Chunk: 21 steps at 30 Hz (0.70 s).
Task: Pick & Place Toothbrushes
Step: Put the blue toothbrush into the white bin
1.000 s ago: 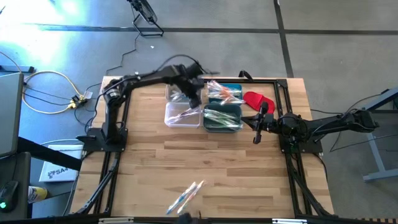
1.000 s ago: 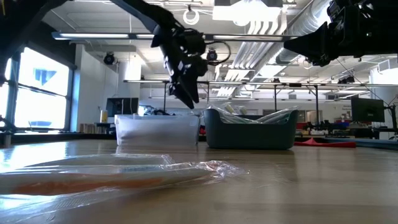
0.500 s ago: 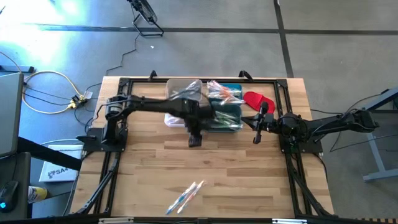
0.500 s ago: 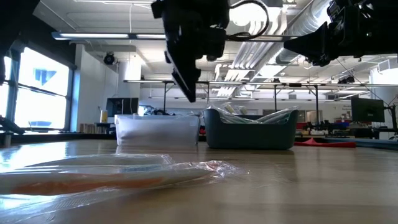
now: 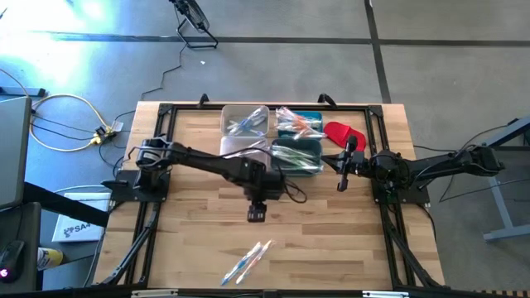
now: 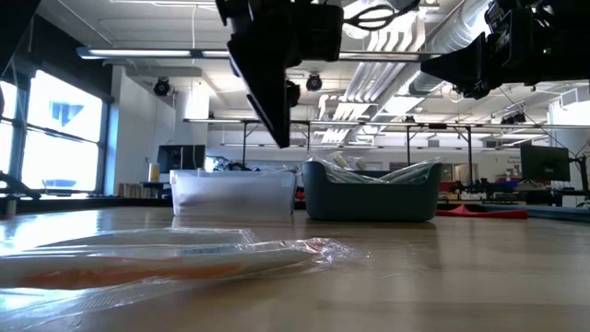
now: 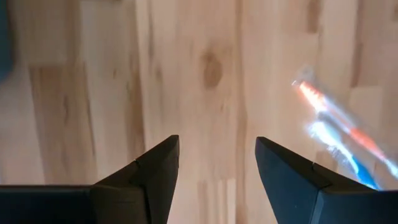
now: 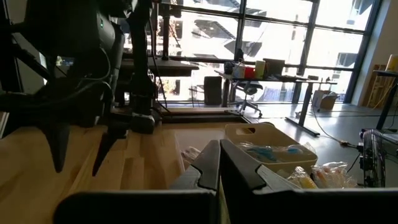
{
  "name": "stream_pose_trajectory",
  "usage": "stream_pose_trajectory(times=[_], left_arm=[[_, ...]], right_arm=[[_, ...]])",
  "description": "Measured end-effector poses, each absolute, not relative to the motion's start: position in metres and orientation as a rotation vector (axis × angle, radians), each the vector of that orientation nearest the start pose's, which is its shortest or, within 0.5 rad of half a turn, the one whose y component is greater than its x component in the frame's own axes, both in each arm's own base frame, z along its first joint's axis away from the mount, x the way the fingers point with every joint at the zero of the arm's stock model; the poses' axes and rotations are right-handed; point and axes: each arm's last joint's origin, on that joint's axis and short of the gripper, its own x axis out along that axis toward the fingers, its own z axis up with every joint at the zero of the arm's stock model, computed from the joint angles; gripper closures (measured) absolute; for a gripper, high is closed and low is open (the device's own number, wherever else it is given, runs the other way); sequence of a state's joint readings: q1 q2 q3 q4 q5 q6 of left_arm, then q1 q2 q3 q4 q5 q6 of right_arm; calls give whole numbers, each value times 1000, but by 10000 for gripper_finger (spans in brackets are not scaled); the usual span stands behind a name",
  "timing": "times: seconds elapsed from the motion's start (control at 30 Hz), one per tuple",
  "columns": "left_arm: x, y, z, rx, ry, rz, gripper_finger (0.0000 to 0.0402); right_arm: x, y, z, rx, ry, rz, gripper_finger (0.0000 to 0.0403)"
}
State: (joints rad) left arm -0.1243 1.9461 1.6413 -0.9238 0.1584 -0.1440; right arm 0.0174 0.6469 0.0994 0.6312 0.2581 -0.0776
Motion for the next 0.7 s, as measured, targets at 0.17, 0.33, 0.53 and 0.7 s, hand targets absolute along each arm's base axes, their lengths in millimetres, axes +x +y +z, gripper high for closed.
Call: stream_pose_trajectory(times=[0.17, 0.33, 0.53, 0.7], left_arm=[[405, -63, 246, -100, 1139, -215, 194], [410, -63, 248, -174, 1098, -186, 194], [401, -68, 244, -194, 1192, -195, 194], [393, -79, 242, -169, 1261, -99, 194]], right_arm=[[145, -5, 194, -64, -74, -244, 399], [145, -5, 194, -64, -74, -244, 399], [145, -5, 194, -64, -67, -243, 399], [145, -5, 193, -65, -60, -243, 399]])
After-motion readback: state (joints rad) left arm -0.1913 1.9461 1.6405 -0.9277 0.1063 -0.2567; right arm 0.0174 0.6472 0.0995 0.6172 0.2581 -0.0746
